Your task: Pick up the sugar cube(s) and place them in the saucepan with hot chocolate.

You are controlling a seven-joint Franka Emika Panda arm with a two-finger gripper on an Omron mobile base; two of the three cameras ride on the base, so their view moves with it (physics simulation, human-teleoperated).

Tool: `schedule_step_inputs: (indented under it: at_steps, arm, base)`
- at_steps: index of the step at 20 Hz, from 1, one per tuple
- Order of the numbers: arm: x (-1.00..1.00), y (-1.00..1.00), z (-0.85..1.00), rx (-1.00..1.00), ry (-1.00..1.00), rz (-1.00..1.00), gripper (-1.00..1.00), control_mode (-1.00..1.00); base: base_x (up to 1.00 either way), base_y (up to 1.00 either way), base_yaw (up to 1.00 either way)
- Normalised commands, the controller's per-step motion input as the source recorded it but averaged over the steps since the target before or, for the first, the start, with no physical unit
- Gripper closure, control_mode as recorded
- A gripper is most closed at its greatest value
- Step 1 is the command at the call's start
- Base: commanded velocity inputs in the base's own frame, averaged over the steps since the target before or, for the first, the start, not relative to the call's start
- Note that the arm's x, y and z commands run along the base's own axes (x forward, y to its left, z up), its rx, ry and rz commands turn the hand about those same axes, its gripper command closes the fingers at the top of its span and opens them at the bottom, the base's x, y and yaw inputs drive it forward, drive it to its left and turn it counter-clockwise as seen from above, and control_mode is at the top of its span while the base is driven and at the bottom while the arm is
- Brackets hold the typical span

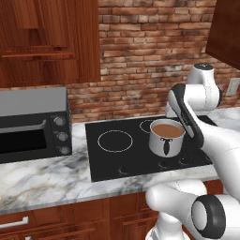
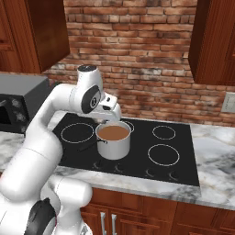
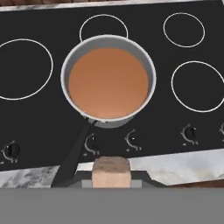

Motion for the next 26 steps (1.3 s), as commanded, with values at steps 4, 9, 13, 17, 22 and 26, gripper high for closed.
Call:
schedule_step_inputs:
  at_steps: [4,9,13,17,22,26]
  arm:
    - [0.64,-0.20,-0.18,0.00,0.18,0.00,1.00,-1.00]
    - [0.50,-0.05,-0.28,0.00,0.13,0.00,1.00,-1.00]
    - [0.50,0.00,-0.53,0.00,0.13,0.00,1.00,-1.00]
    - [0.48,-0.01,-0.43,0.00,0.11,0.00,1.00,-1.00]
    - [0.21,0.00,-0.38,0.00,0.11,0.00,1.00,-1.00]
    - [0.20,0.00,-0.42,0.00,0.06,0.00,1.00,-1.00]
  base:
    - [0.00,0.00,0.00]
    - [0.00,0.00,0.00]
    - [0.00,0.00,0.00]
    - [0.00,0.00,0.00]
    - [0.00,0.00,0.00]
    - [0.00,0.00,0.00]
